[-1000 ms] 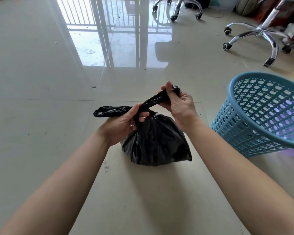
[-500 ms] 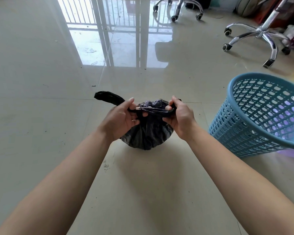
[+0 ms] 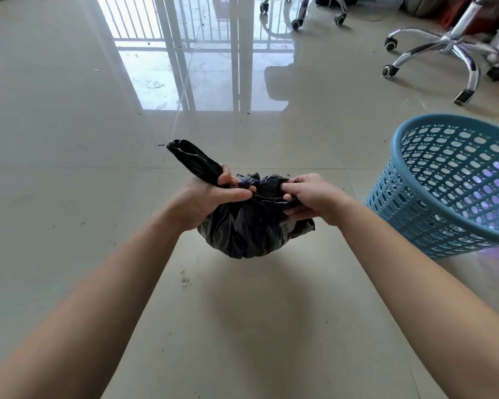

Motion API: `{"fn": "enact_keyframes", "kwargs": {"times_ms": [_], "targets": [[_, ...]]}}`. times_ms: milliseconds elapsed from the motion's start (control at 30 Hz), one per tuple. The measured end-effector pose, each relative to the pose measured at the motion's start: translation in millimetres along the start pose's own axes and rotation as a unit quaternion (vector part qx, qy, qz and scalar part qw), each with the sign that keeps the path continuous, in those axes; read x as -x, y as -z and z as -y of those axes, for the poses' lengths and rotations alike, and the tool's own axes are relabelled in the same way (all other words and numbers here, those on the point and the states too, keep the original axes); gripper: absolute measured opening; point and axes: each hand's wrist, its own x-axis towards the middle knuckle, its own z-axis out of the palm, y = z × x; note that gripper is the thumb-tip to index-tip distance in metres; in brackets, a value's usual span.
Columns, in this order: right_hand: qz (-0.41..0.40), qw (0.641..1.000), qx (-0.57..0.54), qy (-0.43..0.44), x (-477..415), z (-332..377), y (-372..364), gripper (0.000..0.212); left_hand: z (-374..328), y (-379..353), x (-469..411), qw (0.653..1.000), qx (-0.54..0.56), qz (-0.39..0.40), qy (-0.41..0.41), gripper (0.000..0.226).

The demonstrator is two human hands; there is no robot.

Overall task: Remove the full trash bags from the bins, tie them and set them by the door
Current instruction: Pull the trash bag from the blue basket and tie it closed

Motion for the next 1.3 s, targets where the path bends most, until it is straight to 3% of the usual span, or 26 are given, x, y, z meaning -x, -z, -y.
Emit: {"fn": "enact_keyframes", "kwargs": {"times_ms": [67, 133, 167, 200, 267, 300, 367, 433, 533, 633, 800, 833, 967, 1067, 1167, 1300], "targets": [[-0.066, 0.988, 0.131, 0.049, -2.6, 1.9, 12.2, 0.021, -4.7, 2.0, -1.2, 0.999, -0.051, -0.005, -0.01, 0.054], [-0.155, 0.956, 0.198, 0.152, -5.6, 5.7, 23.6, 0.028, -11.1, 5.9, -1.5, 0.996, -0.085, 0.006, -0.014, 0.053], [-0.119, 0.957, 0.178, 0.196, -5.4, 8.5, 27.4, 0.027, -14.1, 8.1, -1.4, 0.995, -0.095, 0.015, -0.011, 0.053], [-0.029, 0.967, 0.132, 0.217, -3.9, 11.1, 28.4, 0.033, -16.0, 10.0, -1.5, 0.994, -0.104, 0.03, -0.01, 0.053], [0.159, 0.965, 0.071, 0.196, -3.0, 10.5, 24.0, 0.055, -18.8, 10.5, -1.6, 0.991, -0.122, 0.057, -0.017, 0.053], [0.215, 0.958, 0.059, 0.183, -4.4, 7.7, 19.9, 0.063, -20.6, 9.6, -1.6, 0.989, -0.13, 0.064, -0.02, 0.054], [0.27, 0.949, 0.035, 0.159, -8.7, -1.6, 9.6, 0.062, -22.5, 9.7, -2.0, 0.987, -0.142, 0.064, -0.028, 0.054], [0.258, 0.953, 0.029, 0.156, -12.1, -10.7, -1.5, 0.043, -20.8, 11.7, -1.6, 0.988, -0.143, 0.045, -0.028, 0.055], [0.176, 0.965, 0.055, 0.185, -15.5, -17.8, -14.0, 0.02, -5.1, 13.4, -1.8, 0.99, -0.132, -0.051, -0.029, 0.05], [0.131, 0.967, 0.084, 0.203, -17.4, -20.6, -23.1, 0.008, 16.7, 5.6, -4.4, 0.962, -0.187, -0.194, -0.048, 0.04], [0.181, 0.96, 0.073, 0.201, -9.8, -22.3, -35.3, 0.018, 29.0, -3.8, -6.5, 0.899, -0.294, -0.321, -0.056, 0.009], [0.186, 0.96, 0.063, 0.2, -9.8, -22.3, -35.5, 0.018, 30.0, -6.2, -5.8, 0.897, -0.294, -0.326, -0.042, 0.016], [0.144, 0.963, 0.098, 0.208, -13.7, -23.1, -31.0, 0.027, 36.1, -12.3, -1.8, 0.939, -0.15, -0.31, 0.021, 0.014], [0.11, 0.966, 0.115, 0.201, -16.7, -27.3, -33.3, 0.032, 32.1, -15.0, 0.7, 0.968, -0.004, -0.24, 0.078, 0.017], [0.094, 0.97, 0.11, 0.196, -18.8, -31.1, -33.0, 0.033, 25.2, -16.3, 1.6, 0.968, 0.17, -0.153, 0.108, 0.025], [0.097, 0.973, 0.096, 0.187, -20.8, -34.1, -29.4, 0.031, 23.5, -12.3, -0.2, 0.964, 0.21, -0.107, 0.12, 0.031]]}}
